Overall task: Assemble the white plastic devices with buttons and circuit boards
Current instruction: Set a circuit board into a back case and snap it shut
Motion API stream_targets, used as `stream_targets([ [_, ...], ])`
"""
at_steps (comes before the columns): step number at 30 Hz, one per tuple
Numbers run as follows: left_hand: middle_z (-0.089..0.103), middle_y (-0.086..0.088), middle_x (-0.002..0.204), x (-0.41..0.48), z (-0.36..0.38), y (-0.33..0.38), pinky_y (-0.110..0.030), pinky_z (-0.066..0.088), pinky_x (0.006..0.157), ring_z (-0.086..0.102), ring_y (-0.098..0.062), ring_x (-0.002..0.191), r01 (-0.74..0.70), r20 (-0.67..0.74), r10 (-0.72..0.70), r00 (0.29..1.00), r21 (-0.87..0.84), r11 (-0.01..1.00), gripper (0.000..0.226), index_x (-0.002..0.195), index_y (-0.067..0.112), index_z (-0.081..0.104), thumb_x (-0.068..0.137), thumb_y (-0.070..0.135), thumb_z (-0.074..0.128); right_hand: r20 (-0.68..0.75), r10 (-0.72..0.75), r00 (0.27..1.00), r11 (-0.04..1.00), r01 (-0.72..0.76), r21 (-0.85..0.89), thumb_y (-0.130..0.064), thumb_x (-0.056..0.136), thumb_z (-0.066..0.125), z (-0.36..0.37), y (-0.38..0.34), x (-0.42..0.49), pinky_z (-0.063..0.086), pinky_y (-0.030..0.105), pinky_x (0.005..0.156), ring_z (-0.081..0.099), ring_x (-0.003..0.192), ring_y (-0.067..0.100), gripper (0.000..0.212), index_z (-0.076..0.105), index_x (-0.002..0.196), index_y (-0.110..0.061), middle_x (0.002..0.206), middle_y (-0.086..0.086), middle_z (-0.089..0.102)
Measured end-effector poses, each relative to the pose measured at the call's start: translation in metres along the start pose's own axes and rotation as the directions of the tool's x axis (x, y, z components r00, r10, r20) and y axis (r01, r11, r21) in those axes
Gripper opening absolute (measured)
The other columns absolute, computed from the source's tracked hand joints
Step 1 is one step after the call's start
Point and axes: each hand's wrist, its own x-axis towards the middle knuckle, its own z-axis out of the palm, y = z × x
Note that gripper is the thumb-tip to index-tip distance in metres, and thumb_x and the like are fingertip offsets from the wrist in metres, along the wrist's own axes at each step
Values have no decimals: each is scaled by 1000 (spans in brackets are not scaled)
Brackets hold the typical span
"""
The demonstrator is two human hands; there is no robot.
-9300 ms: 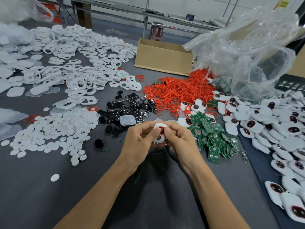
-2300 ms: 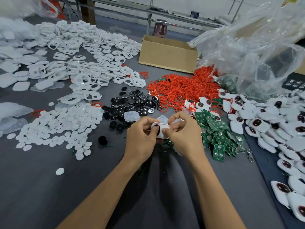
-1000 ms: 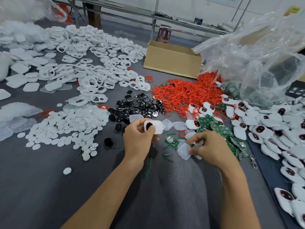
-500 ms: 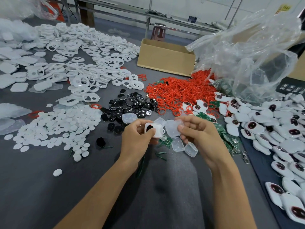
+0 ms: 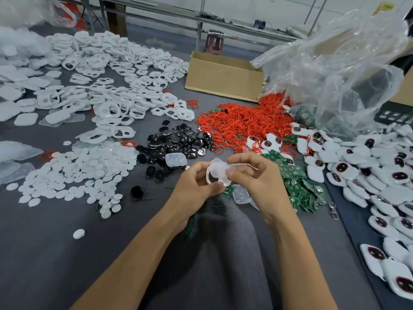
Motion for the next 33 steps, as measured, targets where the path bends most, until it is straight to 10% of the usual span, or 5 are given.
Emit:
stream_targets([
  [24, 71, -15, 100, 5, 2, -1, -25, 59, 73, 69, -17, 83, 14, -75, -26, 997, -155, 988, 17, 105, 2, 62, 92, -6, 55, 39, -250, 967, 768, 223, -600, -4, 76, 70, 15, 11, 0, 33, 5, 64, 50, 68, -7, 21, 70, 89, -21, 80, -20, 61],
  [33, 72, -8, 91, 7, 0, -1, -23, 57, 68, 71, -13, 77, 5, -99, -24, 995, -183, 983, 15, 104, 1, 64, 93, -4, 54, -53, -231, 972, 850, 174, -498, -3, 77, 71, 16, 11, 1, 41, 13, 68, 54, 73, 3, 24, 70, 96, -18, 89, -15, 64],
])
